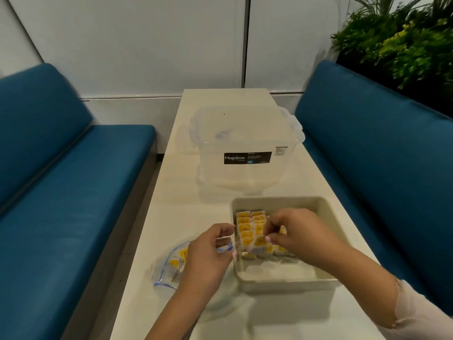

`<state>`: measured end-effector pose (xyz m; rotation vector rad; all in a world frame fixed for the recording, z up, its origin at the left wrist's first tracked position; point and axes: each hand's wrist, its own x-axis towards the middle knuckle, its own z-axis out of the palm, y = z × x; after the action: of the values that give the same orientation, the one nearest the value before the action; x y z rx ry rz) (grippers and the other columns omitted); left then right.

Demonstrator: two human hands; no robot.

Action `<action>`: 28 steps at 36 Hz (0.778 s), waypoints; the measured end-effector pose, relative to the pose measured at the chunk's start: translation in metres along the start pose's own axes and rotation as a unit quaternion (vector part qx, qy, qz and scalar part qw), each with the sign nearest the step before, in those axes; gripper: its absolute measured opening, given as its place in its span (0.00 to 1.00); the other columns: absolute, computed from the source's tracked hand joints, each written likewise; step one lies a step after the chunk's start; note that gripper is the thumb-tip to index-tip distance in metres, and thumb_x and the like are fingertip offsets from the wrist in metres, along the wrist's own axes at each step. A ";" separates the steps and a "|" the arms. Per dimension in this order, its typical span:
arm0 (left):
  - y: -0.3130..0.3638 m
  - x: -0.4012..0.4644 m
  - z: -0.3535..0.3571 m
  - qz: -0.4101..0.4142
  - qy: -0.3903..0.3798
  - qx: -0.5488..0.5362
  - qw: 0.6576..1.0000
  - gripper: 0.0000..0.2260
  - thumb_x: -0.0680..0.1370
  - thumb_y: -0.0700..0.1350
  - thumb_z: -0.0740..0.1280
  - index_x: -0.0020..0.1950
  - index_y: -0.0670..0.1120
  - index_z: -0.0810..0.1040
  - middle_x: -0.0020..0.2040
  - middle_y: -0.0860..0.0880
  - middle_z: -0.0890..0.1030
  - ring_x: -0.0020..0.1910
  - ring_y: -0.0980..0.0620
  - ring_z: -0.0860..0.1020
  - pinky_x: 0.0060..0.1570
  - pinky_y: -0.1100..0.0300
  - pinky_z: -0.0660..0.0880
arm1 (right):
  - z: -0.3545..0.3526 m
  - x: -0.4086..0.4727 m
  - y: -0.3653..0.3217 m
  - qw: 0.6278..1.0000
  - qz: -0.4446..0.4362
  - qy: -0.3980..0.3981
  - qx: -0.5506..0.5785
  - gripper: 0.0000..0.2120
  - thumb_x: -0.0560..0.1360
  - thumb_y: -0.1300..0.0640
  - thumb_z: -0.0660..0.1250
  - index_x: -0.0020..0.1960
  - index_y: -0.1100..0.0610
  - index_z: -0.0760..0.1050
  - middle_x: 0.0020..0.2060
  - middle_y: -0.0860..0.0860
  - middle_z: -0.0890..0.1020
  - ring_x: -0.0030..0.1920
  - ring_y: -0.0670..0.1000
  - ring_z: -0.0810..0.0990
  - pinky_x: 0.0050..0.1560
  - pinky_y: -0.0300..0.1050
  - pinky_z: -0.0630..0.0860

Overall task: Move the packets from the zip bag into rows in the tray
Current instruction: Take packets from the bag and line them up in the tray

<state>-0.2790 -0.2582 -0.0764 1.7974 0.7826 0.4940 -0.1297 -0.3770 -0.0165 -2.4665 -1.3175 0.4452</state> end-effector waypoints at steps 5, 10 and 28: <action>0.002 -0.004 0.003 0.003 -0.024 0.096 0.995 0.22 0.71 0.35 0.73 0.52 0.62 0.74 0.50 0.66 0.78 0.51 0.67 0.76 0.51 0.68 0.75 | 0.024 -0.001 0.007 0.997 -0.010 -0.041 -0.072 0.05 0.74 0.51 0.68 0.48 0.46 0.81 0.43 0.43 0.82 0.43 0.43 0.78 0.40 0.38 0.74; 0.003 -0.006 0.005 0.001 -0.038 0.131 0.991 0.23 0.71 0.36 0.73 0.58 0.60 0.74 0.51 0.67 0.76 0.52 0.67 0.75 0.51 0.70 0.73 | 0.054 0.008 0.012 0.992 -0.001 -0.074 -0.101 0.07 0.75 0.51 0.66 0.51 0.46 0.81 0.47 0.44 0.83 0.47 0.46 0.79 0.41 0.39 0.73; 0.003 -0.005 0.006 -0.035 -0.036 0.152 0.987 0.24 0.72 0.40 0.74 0.60 0.61 0.72 0.52 0.66 0.76 0.52 0.66 0.75 0.51 0.69 0.73 | 0.079 0.034 0.013 0.995 0.055 -0.031 -0.077 0.05 0.78 0.49 0.63 0.51 0.46 0.77 0.46 0.47 0.82 0.47 0.49 0.79 0.45 0.43 0.76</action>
<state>-0.2779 -0.2664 -0.0750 2.0474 0.9058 0.2724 -0.1343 -0.3461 -0.0974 -2.6817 -1.2887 0.4669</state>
